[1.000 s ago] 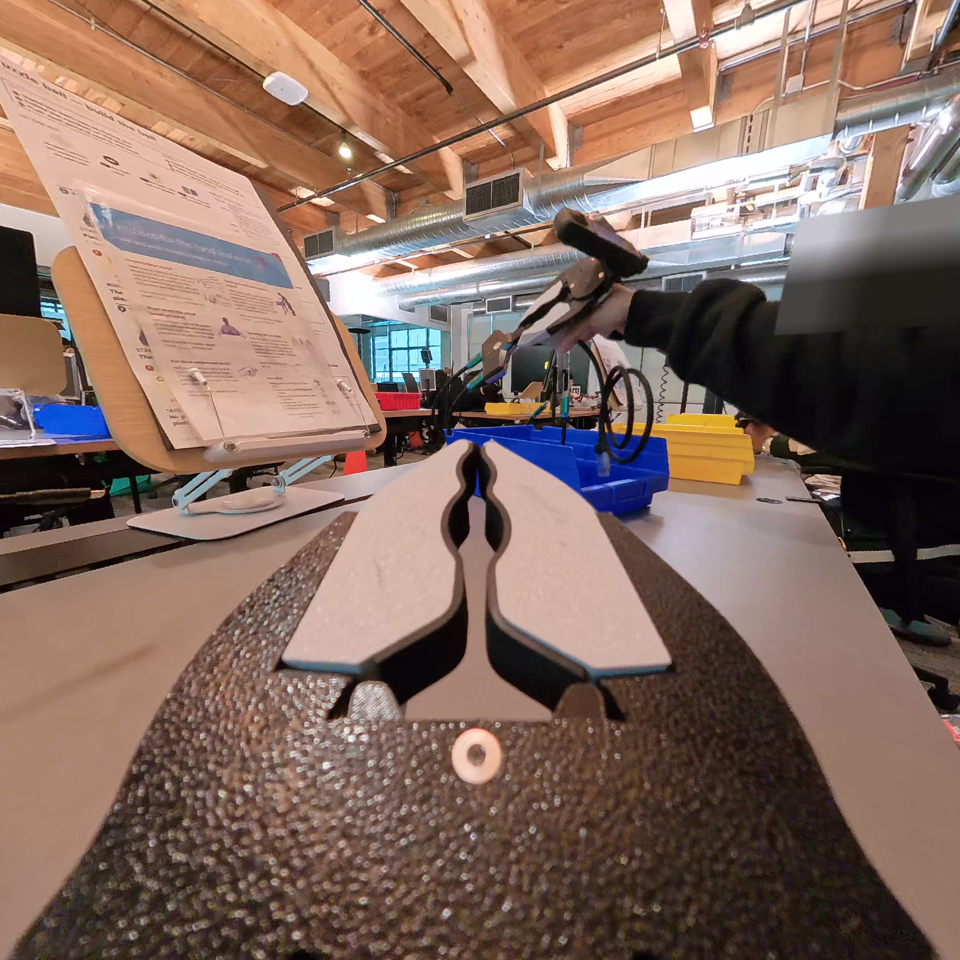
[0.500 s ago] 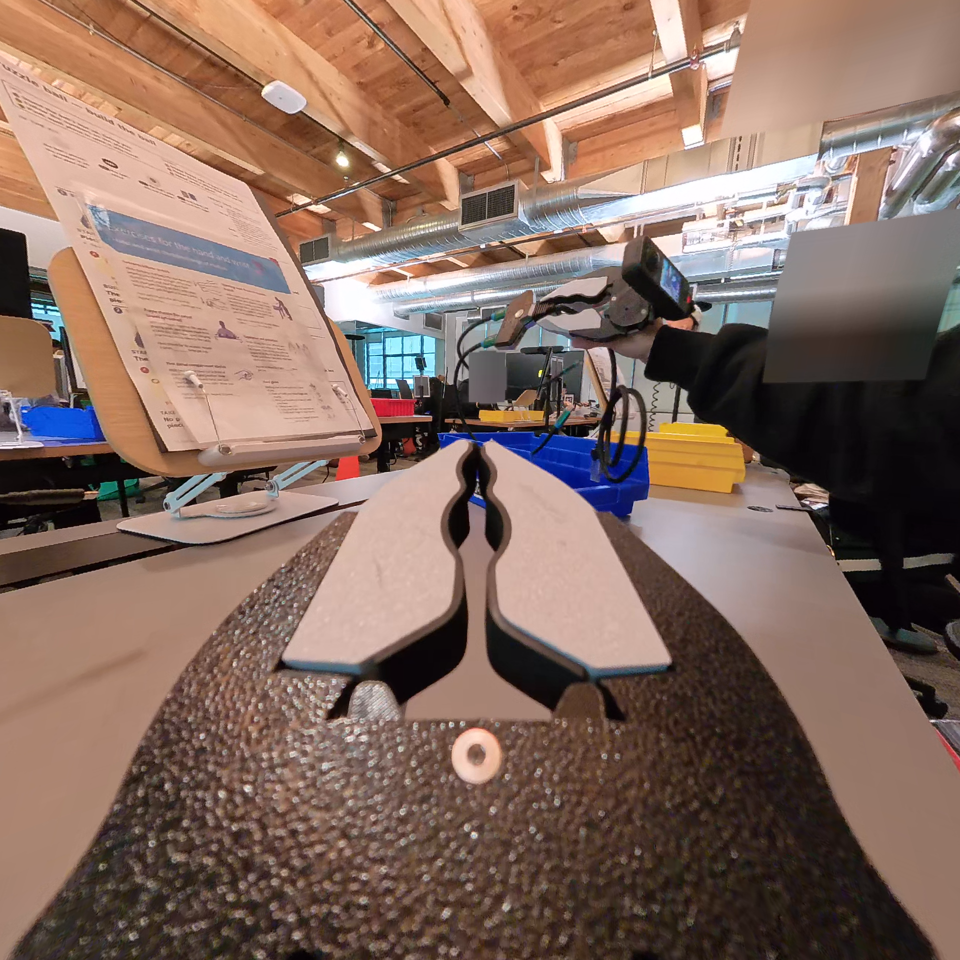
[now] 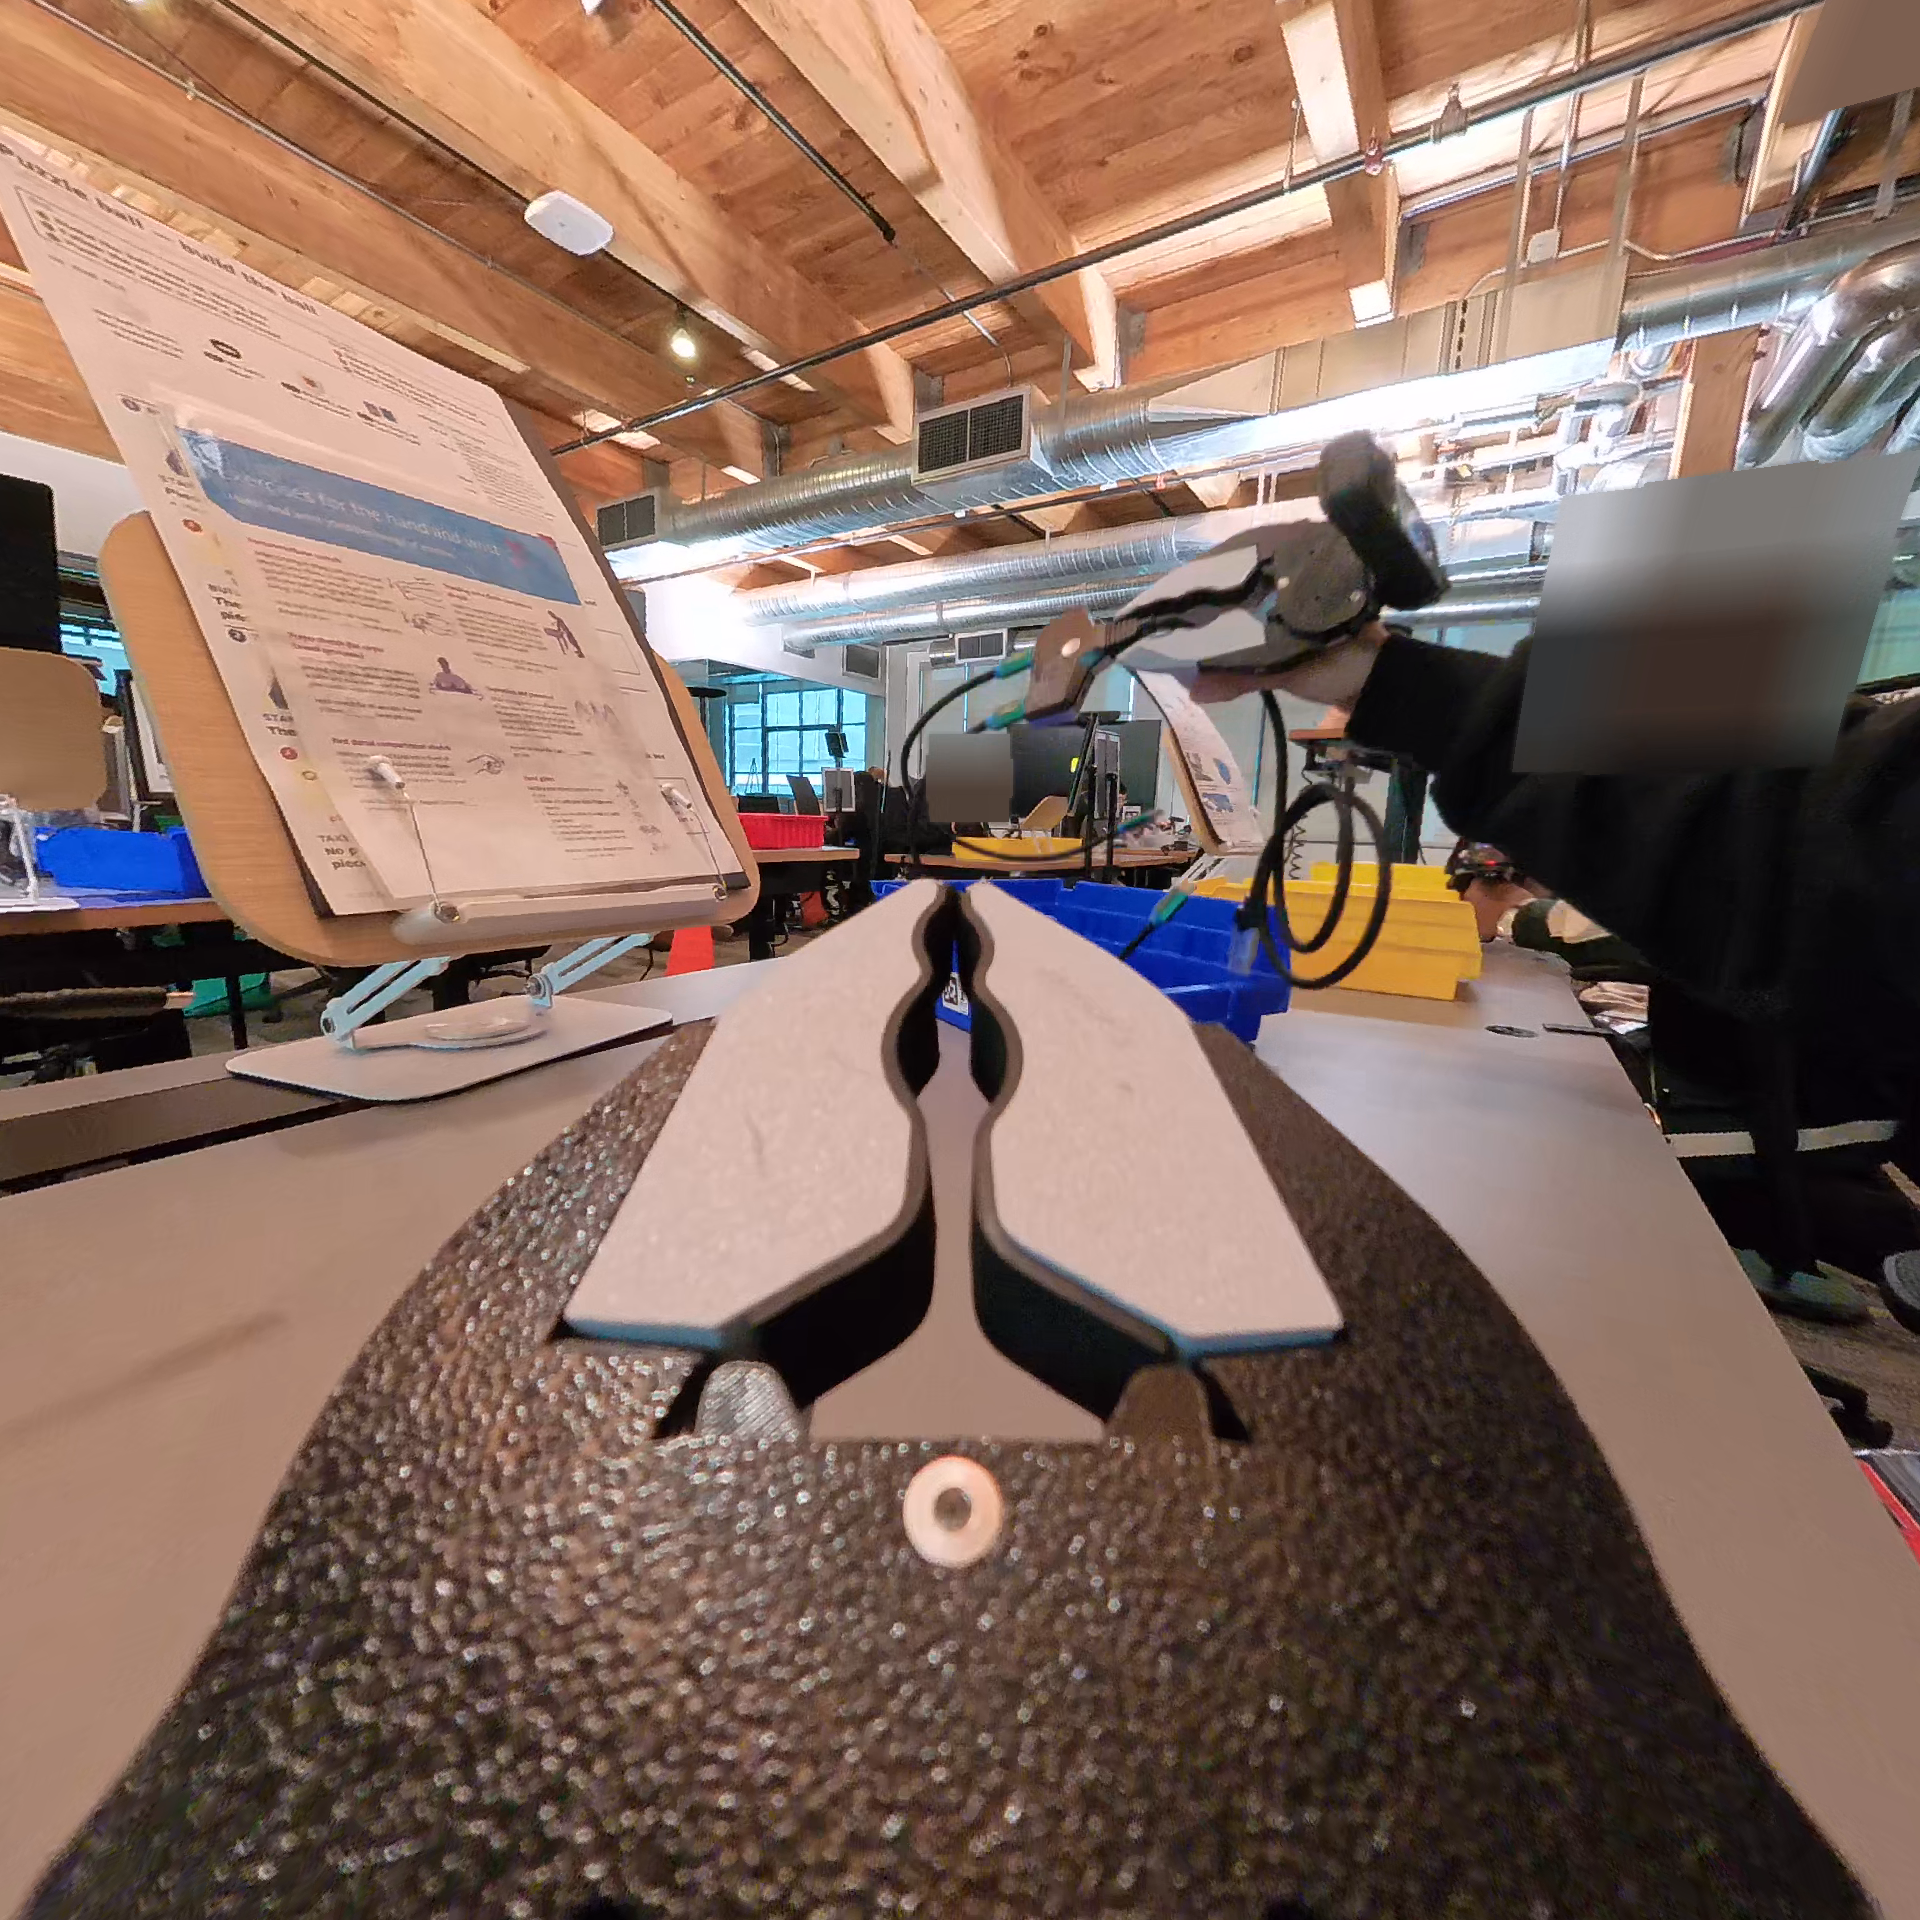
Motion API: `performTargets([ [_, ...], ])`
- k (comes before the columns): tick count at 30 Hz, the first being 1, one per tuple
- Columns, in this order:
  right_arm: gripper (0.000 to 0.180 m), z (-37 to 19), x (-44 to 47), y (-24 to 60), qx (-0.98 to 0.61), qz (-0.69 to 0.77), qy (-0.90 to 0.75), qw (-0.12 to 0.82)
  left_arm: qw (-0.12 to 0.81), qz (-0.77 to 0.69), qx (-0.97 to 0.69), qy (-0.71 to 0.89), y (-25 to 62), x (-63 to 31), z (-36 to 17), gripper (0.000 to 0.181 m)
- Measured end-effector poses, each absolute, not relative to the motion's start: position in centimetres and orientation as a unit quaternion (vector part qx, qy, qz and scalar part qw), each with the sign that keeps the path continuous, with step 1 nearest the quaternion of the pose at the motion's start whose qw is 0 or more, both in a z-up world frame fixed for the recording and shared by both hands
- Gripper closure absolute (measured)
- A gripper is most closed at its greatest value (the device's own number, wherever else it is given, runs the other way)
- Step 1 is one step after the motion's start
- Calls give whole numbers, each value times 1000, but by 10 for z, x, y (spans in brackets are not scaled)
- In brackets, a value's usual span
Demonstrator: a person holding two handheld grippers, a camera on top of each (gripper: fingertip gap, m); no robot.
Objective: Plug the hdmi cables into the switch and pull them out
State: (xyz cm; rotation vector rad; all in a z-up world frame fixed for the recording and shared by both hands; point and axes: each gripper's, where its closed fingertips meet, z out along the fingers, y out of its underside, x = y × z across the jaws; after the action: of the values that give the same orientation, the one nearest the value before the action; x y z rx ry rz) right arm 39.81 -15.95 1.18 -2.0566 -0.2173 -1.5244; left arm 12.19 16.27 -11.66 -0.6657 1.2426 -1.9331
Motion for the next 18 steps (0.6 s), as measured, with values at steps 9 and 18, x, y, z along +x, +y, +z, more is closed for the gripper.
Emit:
performTargets([
  [9, 156, 26, 376, -155, -807, -503, -20, 308, 365, -755, -261, 478, 164, 122, -116, 181],
  [18, 156, 1, 435, -173, -845, -425, 94, 309, 366, -757, -265, 471, 167, 122, -115, 181],
])
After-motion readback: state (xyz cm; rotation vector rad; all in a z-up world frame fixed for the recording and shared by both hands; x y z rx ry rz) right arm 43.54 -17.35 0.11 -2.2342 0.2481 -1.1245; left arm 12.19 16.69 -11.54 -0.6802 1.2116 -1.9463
